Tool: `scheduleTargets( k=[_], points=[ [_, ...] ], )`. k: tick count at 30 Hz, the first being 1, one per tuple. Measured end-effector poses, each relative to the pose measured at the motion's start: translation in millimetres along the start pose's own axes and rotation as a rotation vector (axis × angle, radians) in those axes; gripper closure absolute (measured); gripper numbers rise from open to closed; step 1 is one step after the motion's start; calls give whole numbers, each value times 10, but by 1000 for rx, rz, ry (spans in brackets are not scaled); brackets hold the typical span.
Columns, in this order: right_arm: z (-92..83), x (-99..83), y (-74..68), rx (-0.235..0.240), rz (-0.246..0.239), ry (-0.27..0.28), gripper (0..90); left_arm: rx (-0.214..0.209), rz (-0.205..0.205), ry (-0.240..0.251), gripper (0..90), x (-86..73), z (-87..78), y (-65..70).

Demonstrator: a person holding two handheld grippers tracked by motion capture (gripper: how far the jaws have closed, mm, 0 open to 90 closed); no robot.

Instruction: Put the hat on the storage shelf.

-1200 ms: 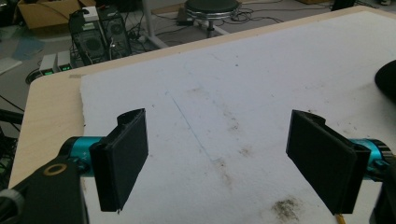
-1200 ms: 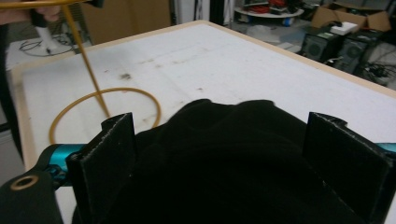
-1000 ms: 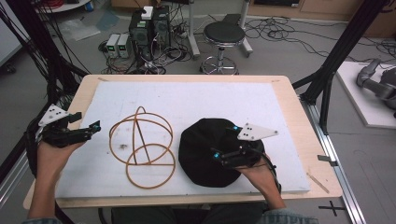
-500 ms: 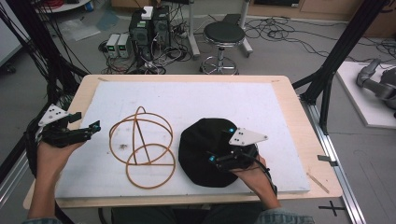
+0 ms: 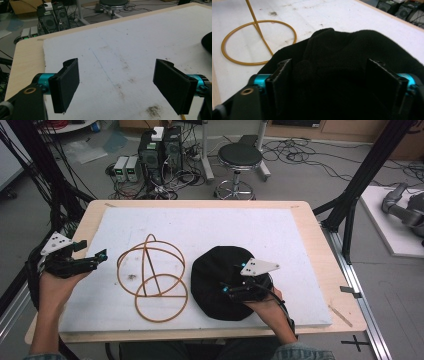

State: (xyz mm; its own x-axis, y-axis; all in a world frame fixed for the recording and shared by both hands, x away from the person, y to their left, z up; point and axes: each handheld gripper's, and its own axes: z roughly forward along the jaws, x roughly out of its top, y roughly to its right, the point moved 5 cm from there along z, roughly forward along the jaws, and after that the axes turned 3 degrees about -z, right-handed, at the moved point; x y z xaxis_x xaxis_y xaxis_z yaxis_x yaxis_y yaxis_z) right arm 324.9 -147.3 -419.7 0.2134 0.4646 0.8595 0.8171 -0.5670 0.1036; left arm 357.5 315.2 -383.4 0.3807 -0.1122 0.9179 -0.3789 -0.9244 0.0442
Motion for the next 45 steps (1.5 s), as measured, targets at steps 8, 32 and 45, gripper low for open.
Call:
scheduleTargets(
  k=[8,32,45],
  points=[
    [19,-35,3,5,18,-13,400,2,-2,1,215,-1,1,-2],
    [-15,-26,-21,-6,38,-9,680,5,3,0,215,6,-10,-5],
    [-104,43,34,-6,81,57,720,7,4,7,215,18,-33,-13]
  ],
)
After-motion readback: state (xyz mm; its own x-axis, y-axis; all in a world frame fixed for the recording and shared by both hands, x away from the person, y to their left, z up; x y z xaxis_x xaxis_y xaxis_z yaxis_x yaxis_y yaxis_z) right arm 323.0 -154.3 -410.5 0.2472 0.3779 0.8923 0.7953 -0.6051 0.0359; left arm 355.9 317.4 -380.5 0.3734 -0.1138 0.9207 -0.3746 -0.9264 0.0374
